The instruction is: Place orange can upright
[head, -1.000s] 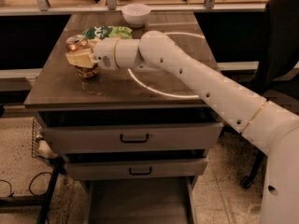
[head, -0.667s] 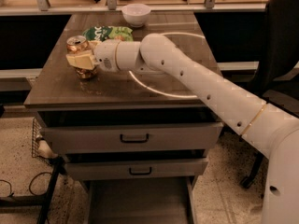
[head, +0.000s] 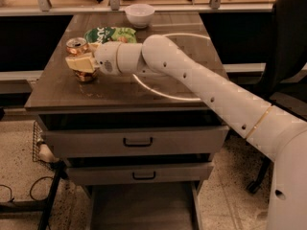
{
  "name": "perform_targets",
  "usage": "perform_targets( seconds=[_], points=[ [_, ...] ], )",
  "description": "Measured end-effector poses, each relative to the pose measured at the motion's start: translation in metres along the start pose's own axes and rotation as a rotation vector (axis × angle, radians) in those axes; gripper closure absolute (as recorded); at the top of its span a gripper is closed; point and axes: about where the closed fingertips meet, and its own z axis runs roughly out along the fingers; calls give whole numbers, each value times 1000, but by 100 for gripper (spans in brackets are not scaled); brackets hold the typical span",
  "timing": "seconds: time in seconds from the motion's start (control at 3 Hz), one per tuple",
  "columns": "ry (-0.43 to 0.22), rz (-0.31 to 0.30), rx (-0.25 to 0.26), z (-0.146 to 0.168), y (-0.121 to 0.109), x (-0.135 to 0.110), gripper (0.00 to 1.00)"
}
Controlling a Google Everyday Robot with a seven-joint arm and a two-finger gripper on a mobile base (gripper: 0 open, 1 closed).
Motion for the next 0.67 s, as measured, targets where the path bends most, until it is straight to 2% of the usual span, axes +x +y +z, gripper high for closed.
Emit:
perform_targets(
  seconds=[0.67],
  points=[
    [0, -1, -8, 4, 4, 0, 5]
  ],
)
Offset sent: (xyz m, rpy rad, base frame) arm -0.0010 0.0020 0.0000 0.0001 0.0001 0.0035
